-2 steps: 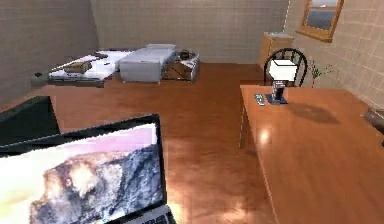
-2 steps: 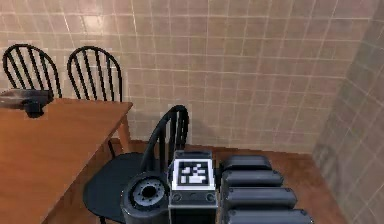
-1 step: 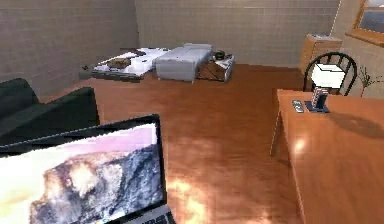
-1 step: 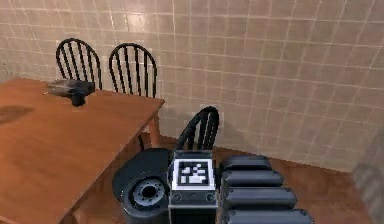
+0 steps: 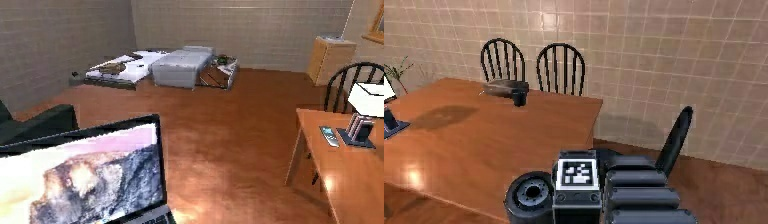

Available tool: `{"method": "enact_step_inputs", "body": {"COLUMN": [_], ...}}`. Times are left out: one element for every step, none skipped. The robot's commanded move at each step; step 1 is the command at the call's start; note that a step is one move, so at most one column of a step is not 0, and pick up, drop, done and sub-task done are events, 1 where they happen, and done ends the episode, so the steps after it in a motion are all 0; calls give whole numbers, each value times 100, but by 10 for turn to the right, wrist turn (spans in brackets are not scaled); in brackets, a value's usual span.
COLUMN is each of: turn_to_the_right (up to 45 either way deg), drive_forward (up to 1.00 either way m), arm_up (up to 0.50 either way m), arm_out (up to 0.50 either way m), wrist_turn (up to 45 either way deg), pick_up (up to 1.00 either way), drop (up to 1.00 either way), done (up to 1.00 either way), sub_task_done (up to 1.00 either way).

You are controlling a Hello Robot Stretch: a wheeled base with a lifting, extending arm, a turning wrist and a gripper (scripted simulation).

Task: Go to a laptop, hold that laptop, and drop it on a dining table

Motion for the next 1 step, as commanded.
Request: {"method": "enact_step_inputs", "body": {"turn_to_the_right": [150], "drive_forward": [0], "arm_up": [0], "arm_out": [0], "wrist_turn": [0], "pick_up": [0], "drop": [0], "done": [0], "sub_task_done": [0]}}
